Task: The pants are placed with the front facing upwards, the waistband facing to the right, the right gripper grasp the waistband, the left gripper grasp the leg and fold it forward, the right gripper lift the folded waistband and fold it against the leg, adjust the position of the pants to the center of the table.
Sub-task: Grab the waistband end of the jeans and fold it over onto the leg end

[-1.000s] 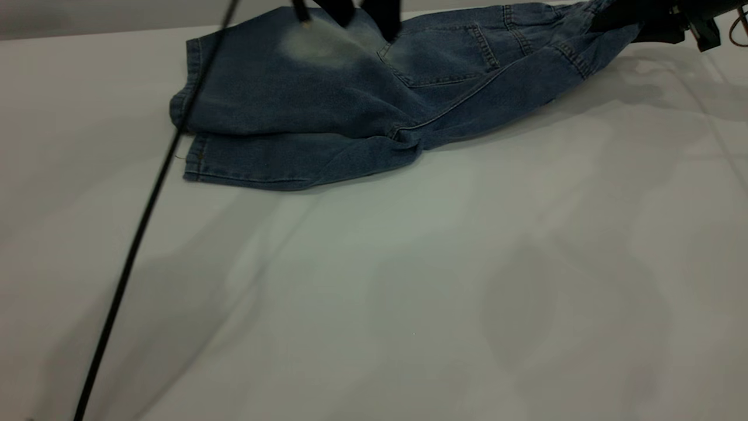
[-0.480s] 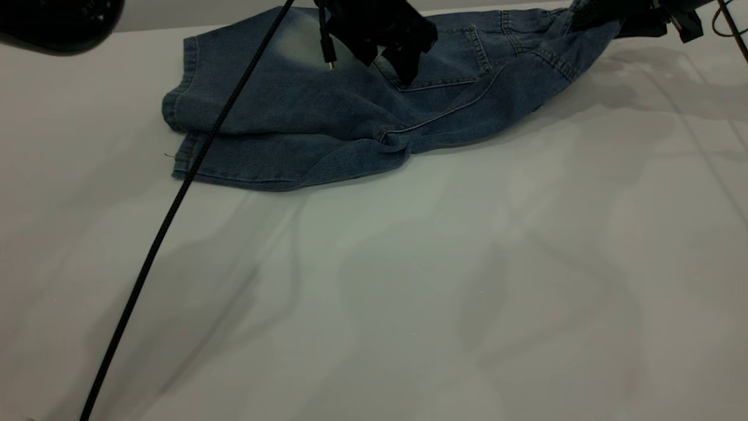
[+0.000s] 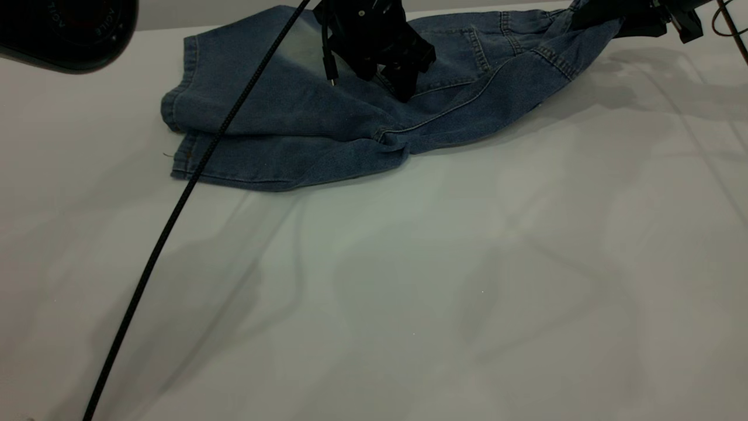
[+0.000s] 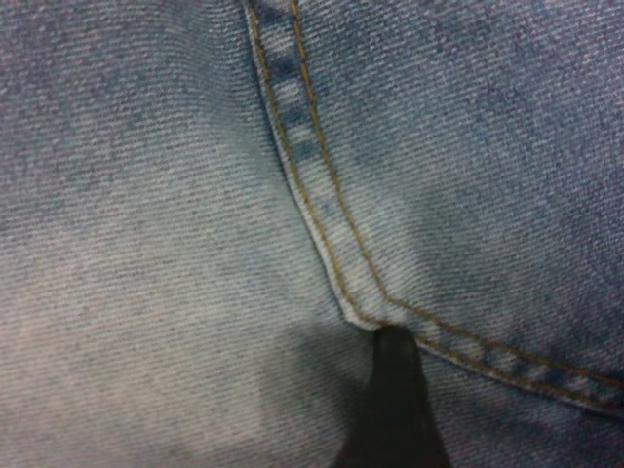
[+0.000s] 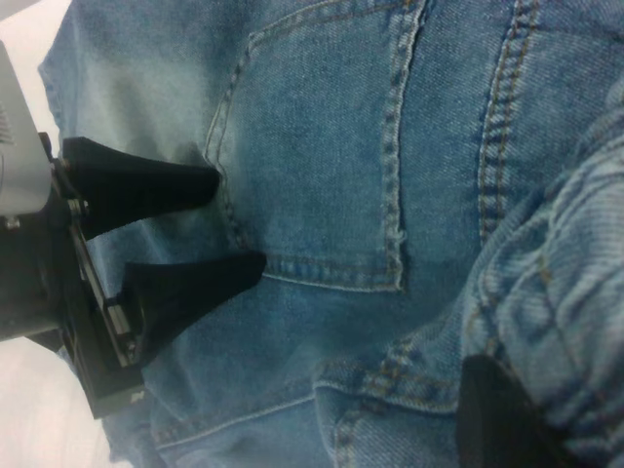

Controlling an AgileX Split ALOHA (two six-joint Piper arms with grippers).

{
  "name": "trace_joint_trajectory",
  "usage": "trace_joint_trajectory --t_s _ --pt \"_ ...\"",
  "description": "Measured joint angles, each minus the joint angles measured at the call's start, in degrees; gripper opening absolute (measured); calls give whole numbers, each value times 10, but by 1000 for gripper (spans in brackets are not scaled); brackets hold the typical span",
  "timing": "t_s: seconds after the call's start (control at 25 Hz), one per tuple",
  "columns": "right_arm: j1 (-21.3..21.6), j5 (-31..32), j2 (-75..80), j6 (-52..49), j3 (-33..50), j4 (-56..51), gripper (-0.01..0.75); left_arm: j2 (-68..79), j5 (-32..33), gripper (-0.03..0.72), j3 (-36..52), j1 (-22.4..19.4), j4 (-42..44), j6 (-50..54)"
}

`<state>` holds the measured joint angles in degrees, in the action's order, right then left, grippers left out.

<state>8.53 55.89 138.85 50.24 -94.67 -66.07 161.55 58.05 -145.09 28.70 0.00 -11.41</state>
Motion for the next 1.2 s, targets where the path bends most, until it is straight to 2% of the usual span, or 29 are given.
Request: trace_joint_trajectory --t_s 0.32,0.8,1.2 --pt "-8 7 -55 -9 0 22 112 1 2 514 0 0 0 0" --pt "-95 26 -96 -24 0 54 112 1 7 514 1 0 0 1" --pt "-124 46 -114 -37 0 70 112 1 12 514 0 0 0 1"
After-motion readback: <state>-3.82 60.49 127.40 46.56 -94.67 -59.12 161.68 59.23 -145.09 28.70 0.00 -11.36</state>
